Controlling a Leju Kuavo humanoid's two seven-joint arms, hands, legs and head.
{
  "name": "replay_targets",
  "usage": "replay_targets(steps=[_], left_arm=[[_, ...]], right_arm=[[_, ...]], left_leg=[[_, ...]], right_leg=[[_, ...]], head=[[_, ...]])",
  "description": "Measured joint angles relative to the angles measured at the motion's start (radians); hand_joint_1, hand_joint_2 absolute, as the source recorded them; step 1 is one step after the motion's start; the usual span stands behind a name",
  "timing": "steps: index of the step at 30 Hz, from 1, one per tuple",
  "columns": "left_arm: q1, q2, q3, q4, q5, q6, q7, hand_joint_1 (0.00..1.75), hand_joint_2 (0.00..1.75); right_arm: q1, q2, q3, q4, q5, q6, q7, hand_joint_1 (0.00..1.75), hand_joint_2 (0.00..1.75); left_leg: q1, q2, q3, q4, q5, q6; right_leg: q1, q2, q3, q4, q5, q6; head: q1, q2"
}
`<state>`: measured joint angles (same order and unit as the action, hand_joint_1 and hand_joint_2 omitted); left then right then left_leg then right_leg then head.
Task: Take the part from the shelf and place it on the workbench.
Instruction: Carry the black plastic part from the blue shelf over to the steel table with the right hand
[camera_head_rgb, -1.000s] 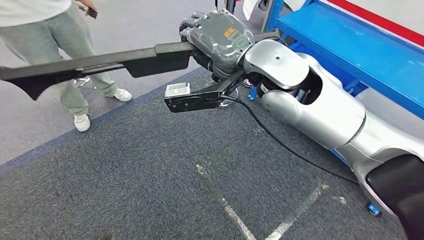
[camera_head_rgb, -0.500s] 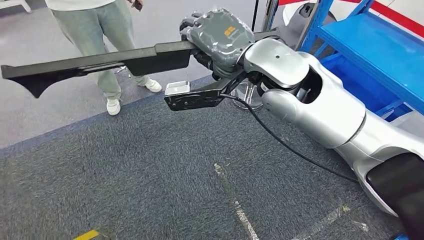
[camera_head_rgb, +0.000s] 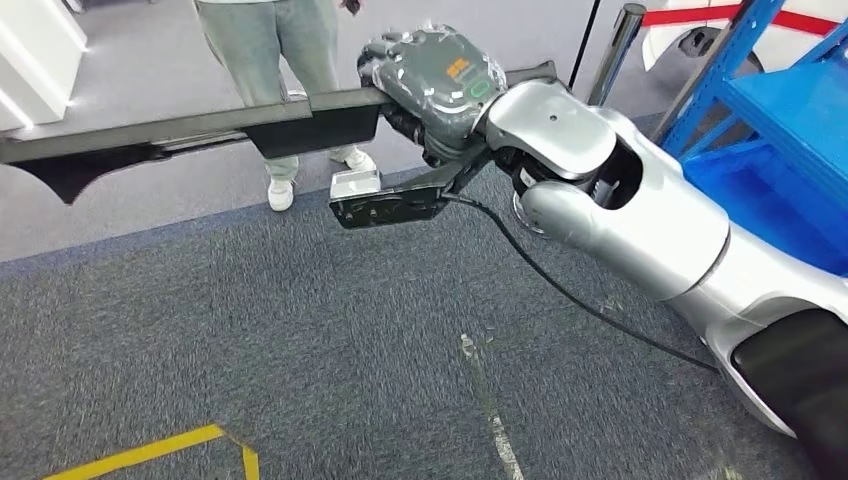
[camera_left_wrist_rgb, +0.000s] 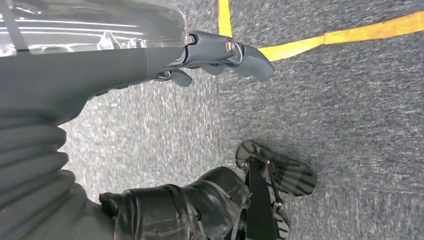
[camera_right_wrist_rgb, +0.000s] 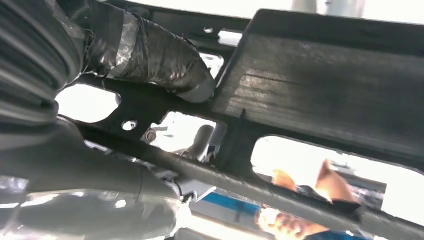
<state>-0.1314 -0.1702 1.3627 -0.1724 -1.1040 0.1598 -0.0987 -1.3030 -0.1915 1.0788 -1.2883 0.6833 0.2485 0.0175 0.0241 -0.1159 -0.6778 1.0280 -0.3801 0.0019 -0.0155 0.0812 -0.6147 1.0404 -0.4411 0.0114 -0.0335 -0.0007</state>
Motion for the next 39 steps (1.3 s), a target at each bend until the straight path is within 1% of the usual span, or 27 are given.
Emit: replay_targets(steps=[1,2,4,6,8,9,10,11,13,15,17,19,21,22,23,24,25,26,28,30,32,33,34,36,37,38,39], left_arm=[[0.001,0.0,0.0,0.0,0.0,-0.001,0.0,0.0,1.75],[0.002,0.001,0.0,0.0,0.0,-0.002,0.0,0.0,1.75],[0.005,0.001,0.0,0.0,0.0,-0.006,0.001,0.0,1.75],[0.005,0.001,0.0,0.0,-0.001,-0.011,0.0,0.0,1.75],[0.003,0.001,0.0,0.0,-0.001,-0.015,0.0,0.0,1.75],[0.003,0.0,0.0,0.0,-0.001,-0.016,0.0,0.0,1.75],[0.004,0.0,0.0,0.0,-0.001,-0.016,0.0,0.0,1.75],[0.004,0.001,0.0,0.0,-0.001,-0.016,0.0,0.0,1.75],[0.004,0.001,0.0,0.0,-0.001,-0.016,-0.001,0.0,1.75],[0.002,0.002,0.0,0.0,-0.001,-0.016,-0.001,0.0,1.75],[0.003,0.002,0.0,0.0,-0.001,-0.016,-0.001,0.0,1.75],[0.006,0.002,0.0,0.0,0.0,-0.016,-0.003,0.0,1.75],[0.006,0.002,0.0,0.0,0.001,-0.017,-0.006,0.0,1.75],[0.005,0.002,0.0,0.0,0.002,-0.018,-0.006,0.0,1.75],[0.004,0.002,0.0,0.0,0.003,-0.018,-0.007,0.0,1.75],[0.003,0.002,0.0,0.0,0.004,-0.019,-0.007,0.0,1.75],[0.003,0.002,0.0,0.0,0.004,-0.02,-0.007,0.0,1.75],[0.002,0.002,0.0,0.0,0.004,-0.021,-0.006,0.0,1.75],[0.003,0.002,0.001,0.0,0.002,-0.022,-0.004,0.0,1.75],[0.004,0.002,0.001,0.0,-0.001,-0.022,-0.003,0.0,1.75],[0.005,0.002,0.001,0.0,-0.002,-0.022,-0.003,0.0,1.75],[0.007,0.001,0.001,0.0,-0.002,-0.023,-0.004,0.0,1.75],[0.007,0.001,0.001,0.0,-0.002,-0.023,-0.005,0.0,1.75],[0.006,0.0,0.001,0.0,-0.003,-0.026,-0.006,0.0,1.75],[0.004,0.0,0.001,0.0,-0.003,-0.028,-0.006,0.0,1.75],[0.003,0.001,0.001,0.0,-0.003,-0.03,-0.006,0.0,1.75],[0.003,0.001,0.001,0.0,-0.004,-0.031,-0.006,0.0,1.75]], right_arm=[[-0.001,0.0,0.0,0.0,0.0,0.001,0.0,1.75,1.75],[-0.003,0.0,0.0,0.001,0.001,0.001,0.0,1.75,1.75],[-0.014,0.001,0.0,0.002,0.001,0.002,0.002,1.75,1.75],[-0.033,0.001,0.0,0.011,0.001,0.004,0.004,1.75,1.75],[-0.05,0.0,0.0,0.024,0.001,0.012,0.004,1.75,1.75],[-0.057,0.0,0.0,0.029,0.001,0.016,0.003,1.75,1.75],[-0.063,0.0,0.0,0.034,0.001,0.018,0.002,1.75,1.75],[-0.071,0.0,0.0,0.038,0.001,0.019,0.002,1.75,1.75],[-0.088,0.0,-0.001,0.044,0.001,0.019,0.002,1.75,1.75],[-0.097,-0.001,-0.001,0.052,0.001,0.018,0.003,1.75,1.75],[-0.109,-0.001,-0.002,0.067,-0.001,0.018,0.002,1.75,1.75],[-0.138,-0.001,-0.002,0.092,-0.004,0.021,0.0,1.75,1.75],[-0.177,-0.001,-0.002,0.126,-0.008,0.023,-0.004,1.75,1.75],[-0.194,-0.001,-0.002,0.144,-0.011,0.025,-0.006,1.75,1.75],[-0.205,-0.002,-0.002,0.16,-0.013,0.026,-0.009,1.75,1.75],[-0.213,-0.002,-0.002,0.176,-0.015,0.027,-0.012,1.75,1.75],[-0.219,-0.003,-0.002,0.192,-0.016,0.029,-0.014,1.75,1.75],[-0.226,-0.004,-0.002,0.206,-0.015,0.03,-0.015,1.75,1.75],[-0.246,-0.004,-0.001,0.235,-0.01,0.034,-0.015,1.75,1.75],[-0.266,-0.003,0.0,0.269,0.003,0.04,-0.015,1.75,1.75],[-0.282,0.004,0.003,0.311,0.021,0.044,-0.014,1.75,1.75],[-0.288,0.009,0.005,0.333,0.03,0.045,-0.013,1.75,1.75],[-0.296,0.014,0.007,0.353,0.037,0.046,-0.01,1.75,1.75],[-0.316,0.022,0.011,0.394,0.05,0.047,-0.004,1.75,1.75],[-0.326,0.026,0.013,0.416,0.057,0.047,-0.001,1.75,1.75],[-0.333,0.03,0.015,0.436,0.064,0.047,0.002,1.75,1.75],[-0.336,0.034,0.018,0.455,0.07,0.047,0.007,1.75,1.75]], left_leg=[[0.004,-0.012,-0.003,-0.003,0.003,-0.007],[0.005,-0.01,-0.006,-0.001,0.003,-0.013],[0.0,0.034,-0.03,0.046,-0.026,-0.021],[-0.002,0.092,-0.086,0.167,-0.085,-0.027],[-0.001,0.108,-0.13,0.263,-0.117,-0.029],[-0.002,0.111,-0.127,0.263,-0.108,-0.027],[-0.003,0.114,-0.103,0.222,-0.085,-0.024],[-0.006,0.125,-0.065,0.155,-0.055,-0.018],[-0.021,0.16,0.004,0.031,-0.021,-0.004],[-0.033,0.17,0.022,-0.007,-0.02,0.008],[-0.031,0.147,0.023,-0.016,-0.014,0.018],[-0.026,0.128,0.03,-0.029,-0.007,0.03],[-0.023,0.111,0.032,-0.034,-0.004,0.037],[-0.023,0.101,0.032,-0.034,-0.004,0.039],[-0.023,0.09,0.032,-0.033,-0.005,0.039],[-0.021,0.076,0.033,-0.031,-0.005,0.039],[-0.019,0.062,0.033,-0.027,-0.007,0.038],[-0.017,0.048,0.033,-0.022,-0.009,0.034],[-0.013,0.023,0.023,-0.004,-0.017,0.022],[-0.008,0.002,0.007,0.008,-0.02,0.009],[0.0,-0.019,-0.002,0.007,-0.015,-0.003],[-0.001,-0.013,-0.007,0.013,-0.018,-0.007],[-0.002,0.007,-0.018,0.035,-0.031,-0.011],[-0.006,0.069,-0.066,0.137,-0.08,-0.016],[-0.005,0.09,-0.098,0.203,-0.107,-0.016],[-0.005,0.1,-0.123,0.255,-0.123,-0.015],[-0.007,0.105,-0.133,0.275,-0.122,-0.011]], right_leg=[[0.0,-0.012,0.002,-0.003,0.002,-0.004],[0.0,-0.025,0.005,-0.007,0.004,-0.008],[-0.004,-0.049,0.012,-0.017,0.009,-0.019],[0.0,-0.073,0.014,-0.019,0.01,-0.026],[0.005,-0.099,0.015,-0.018,0.008,-0.029],[0.007,-0.111,0.015,-0.018,0.006,-0.029],[0.009,-0.123,0.016,-0.017,0.005,-0.029],[0.01,-0.133,0.017,-0.016,0.003,-0.028],[0.015,-0.152,0.018,-0.016,-0.001,-0.024],[0.019,-0.17,0.02,-0.018,-0.004,-0.017],[0.018,-0.183,0.022,-0.019,-0.008,-0.008],[0.015,-0.152,0.004,0.023,-0.039,-0.002],[0.013,-0.101,-0.053,0.142,-0.097,-0.001],[0.013,-0.088,-0.089,0.211,-0.121,0.0],[0.011,-0.083,-0.115,0.258,-0.13,0.003],[0.009,-0.081,-0.126,0.271,-0.12,0.005],[0.005,-0.08,-0.118,0.244,-0.092,0.007],[0.0,-0.072,-0.094,0.186,-0.053,0.01],[-0.011,-0.029,-0.04,0.061,0.0,0.015],[-0.012,0.0,-0.018,0.013,0.006,0.015],[-0.008,-0.019,-0.015,0.01,0.005,0.006],[-0.008,-0.032,-0.011,0.006,0.007,-0.001],[-0.008,-0.045,-0.008,0.002,0.008,-0.008],[-0.003,-0.069,-0.005,-0.002,0.009,-0.018],[0.002,-0.081,-0.004,-0.002,0.009,-0.021],[0.006,-0.093,-0.003,-0.002,0.008,-0.023],[0.01,-0.105,-0.002,-0.002,0.006,-0.025]], head=[[0.0,0.0],[0.0,0.0],[-0.009,0.0],[-0.018,0.0],[-0.017,0.0],[-0.018,0.0],[-0.018,0.0],[-0.018,0.0],[-0.017,0.0],[-0.017,0.0],[-0.016,0.0],[-0.013,0.0],[-0.009,0.0],[-0.009,0.0],[-0.008,0.0],[-0.008,0.0],[-0.008,0.0],[-0.008,0.0],[-0.009,0.0],[-0.01,0.0],[-0.01,0.0],[-0.011,0.0],[-0.014,0.0],[-0.021,0.0],[-0.023,0.0],[-0.023,0.0],[-0.023,0.0]])
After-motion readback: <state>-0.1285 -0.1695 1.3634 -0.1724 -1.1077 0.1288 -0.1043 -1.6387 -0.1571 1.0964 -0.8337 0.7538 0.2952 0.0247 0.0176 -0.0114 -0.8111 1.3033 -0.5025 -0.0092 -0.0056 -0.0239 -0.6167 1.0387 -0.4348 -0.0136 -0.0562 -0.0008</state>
